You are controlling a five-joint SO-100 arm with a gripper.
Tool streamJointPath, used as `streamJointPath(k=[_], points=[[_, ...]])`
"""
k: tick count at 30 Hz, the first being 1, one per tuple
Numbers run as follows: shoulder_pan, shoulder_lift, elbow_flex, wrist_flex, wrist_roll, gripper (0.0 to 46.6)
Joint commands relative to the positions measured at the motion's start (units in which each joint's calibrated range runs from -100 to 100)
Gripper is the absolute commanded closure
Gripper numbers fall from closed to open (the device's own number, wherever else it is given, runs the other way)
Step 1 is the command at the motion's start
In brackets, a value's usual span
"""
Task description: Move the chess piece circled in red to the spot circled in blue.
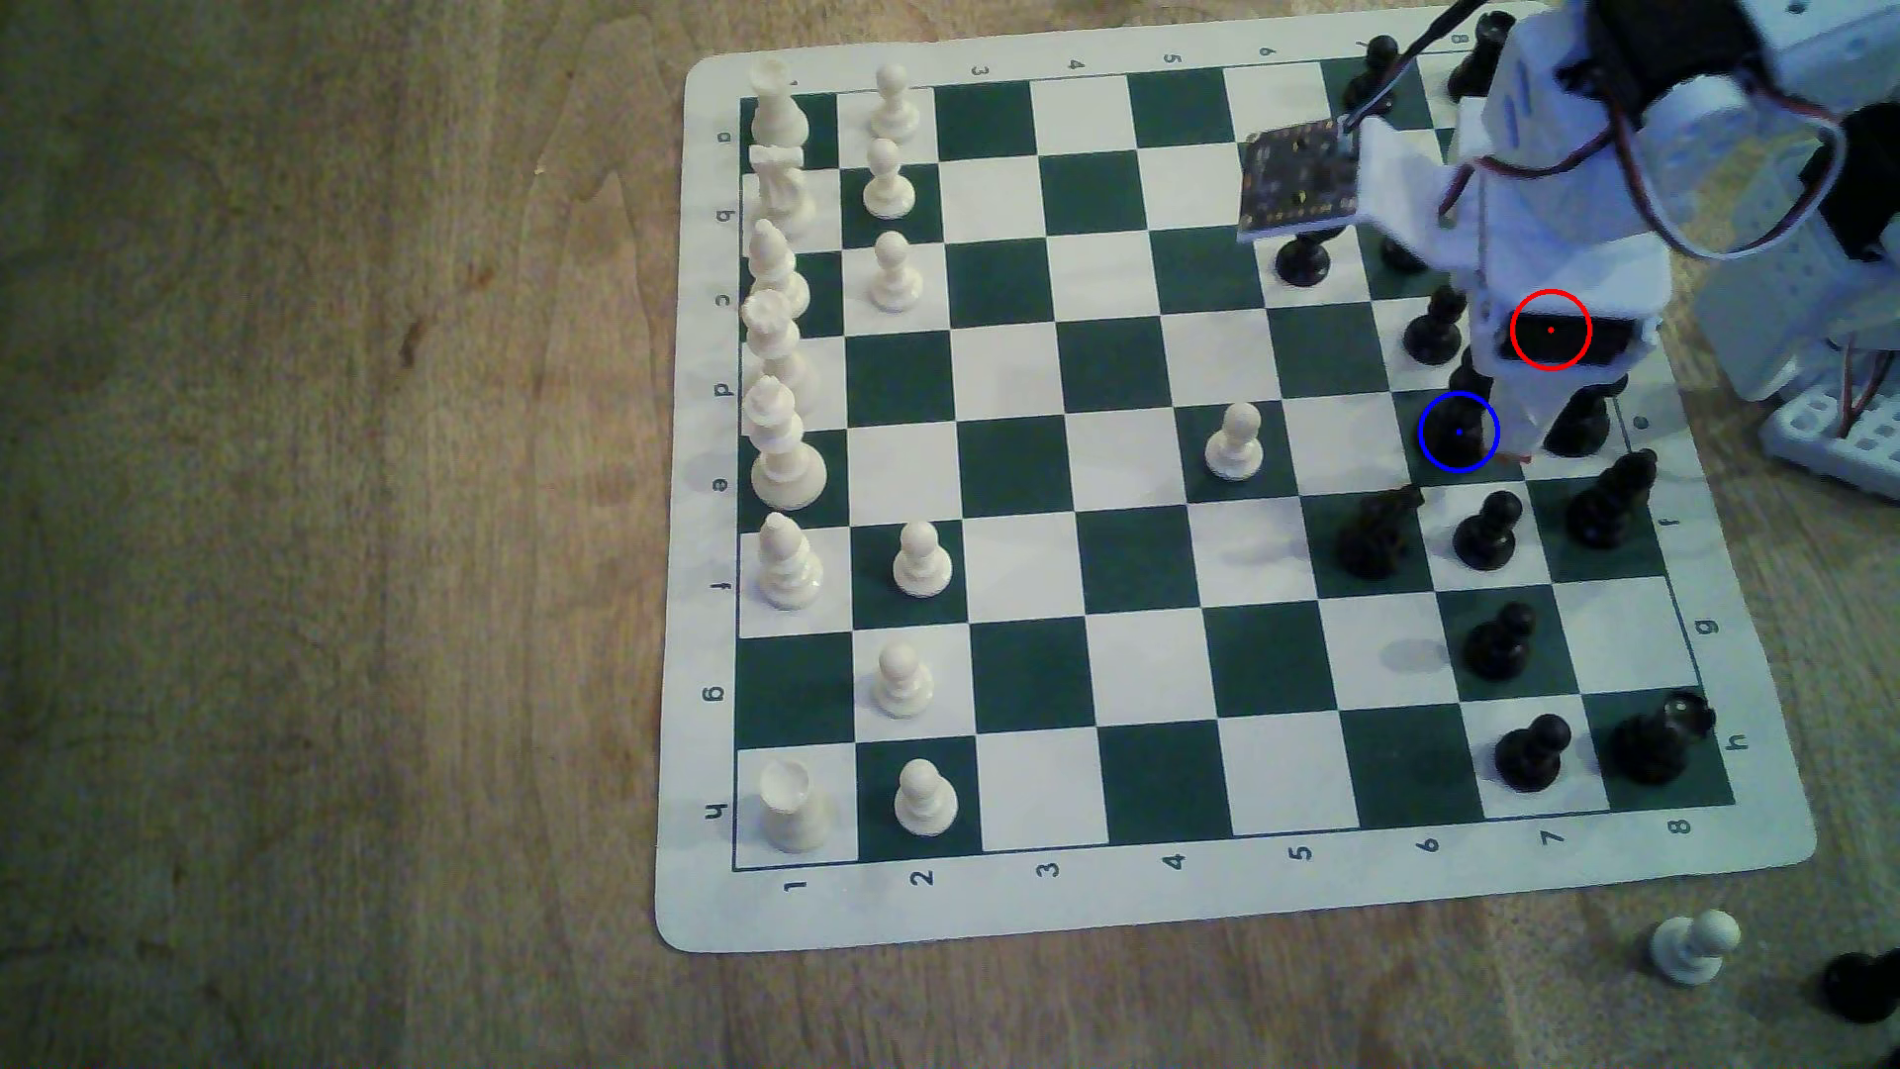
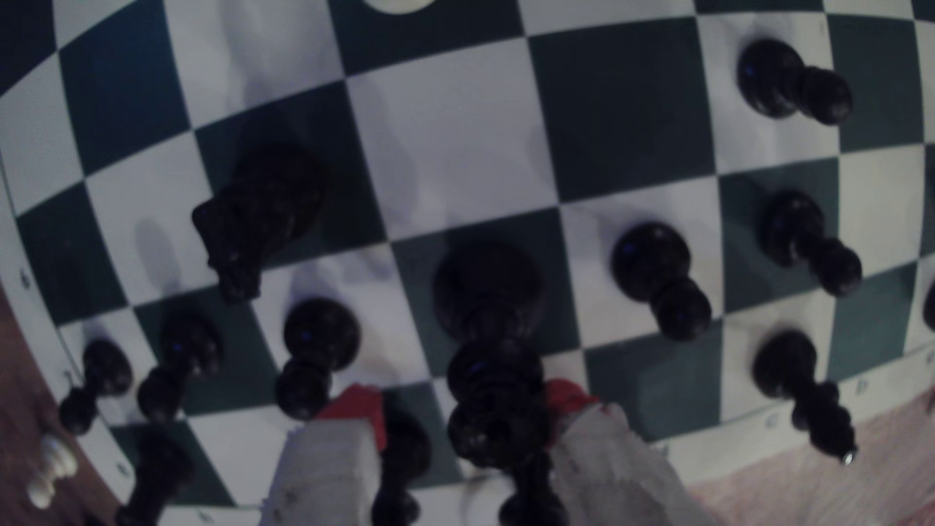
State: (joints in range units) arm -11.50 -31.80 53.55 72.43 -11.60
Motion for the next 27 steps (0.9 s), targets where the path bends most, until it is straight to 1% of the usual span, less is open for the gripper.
streamJointPath(k=[1, 3, 8, 10, 12, 13, 14, 15, 17, 18, 21, 22, 23, 26, 27], points=[[0.4, -3.6, -1.9, 1.1, 0.0, 26.8], [0.5, -4.0, -3.2, 2.3, 0.1, 26.5], [1.1, -4.9, -11.8, 11.5, 1.0, 28.1], [1.0, -5.7, -13.9, 15.5, 1.5, 31.5], [1.0, -6.4, -14.1, 17.3, 1.6, 37.2], [1.1, -7.8, -14.1, 18.5, 1.6, 44.2], [1.3, -9.0, -14.1, 19.0, 1.6, 46.1], [1.6, -10.4, -14.1, 18.9, 1.6, 46.4], [2.8, -14.0, -13.7, 15.4, 1.4, 46.4], [4.7, -18.7, -11.7, 9.1, 1.8, 46.4], [6.1, -25.0, -7.3, -3.6, 3.5, 46.4], [6.5, -28.2, -4.5, -11.7, 3.7, 46.4], [6.5, -30.9, -2.0, -16.2, 3.8, 46.4], [6.8, -38.7, 4.0, -25.0, 4.1, 46.4], [8.6, -43.6, 7.8, -30.7, 4.8, 46.4]])
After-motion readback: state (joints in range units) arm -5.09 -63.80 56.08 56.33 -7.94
